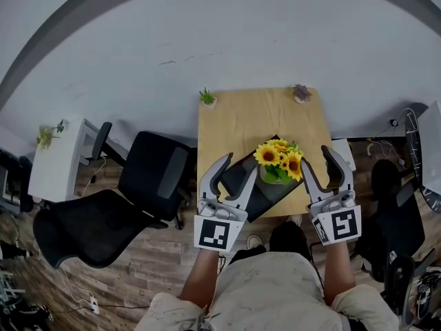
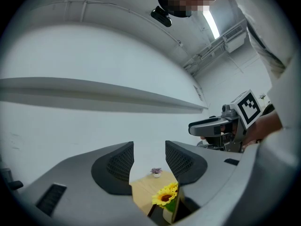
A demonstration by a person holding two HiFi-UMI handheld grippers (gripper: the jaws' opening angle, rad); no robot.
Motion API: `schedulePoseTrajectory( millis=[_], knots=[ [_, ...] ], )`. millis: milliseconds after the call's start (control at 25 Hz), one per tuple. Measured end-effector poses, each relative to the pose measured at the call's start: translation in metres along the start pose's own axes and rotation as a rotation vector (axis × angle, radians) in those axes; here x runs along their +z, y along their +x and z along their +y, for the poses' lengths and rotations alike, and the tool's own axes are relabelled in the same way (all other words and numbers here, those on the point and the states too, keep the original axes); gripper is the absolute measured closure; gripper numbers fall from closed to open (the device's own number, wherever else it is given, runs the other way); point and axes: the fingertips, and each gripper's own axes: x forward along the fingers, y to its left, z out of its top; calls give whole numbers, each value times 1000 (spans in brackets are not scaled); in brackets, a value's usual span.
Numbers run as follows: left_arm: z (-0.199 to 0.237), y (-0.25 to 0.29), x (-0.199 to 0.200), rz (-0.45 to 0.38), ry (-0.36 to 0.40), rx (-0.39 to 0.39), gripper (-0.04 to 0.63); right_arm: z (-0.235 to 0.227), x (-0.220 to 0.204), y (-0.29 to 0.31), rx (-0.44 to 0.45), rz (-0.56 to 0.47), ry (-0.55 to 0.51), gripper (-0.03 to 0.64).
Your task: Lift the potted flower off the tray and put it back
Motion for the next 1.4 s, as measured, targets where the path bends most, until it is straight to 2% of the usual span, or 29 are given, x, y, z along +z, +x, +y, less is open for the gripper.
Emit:
schedulePoseTrajectory(
  millis=[800,1400],
  knots=[
    [-3,19,-11,24,26,-9,388,-16,-12,11,8,-6,11,403],
    [-8,24,-46,108,13,-24,388,-12,-43,17,24,54,43,403]
  ],
)
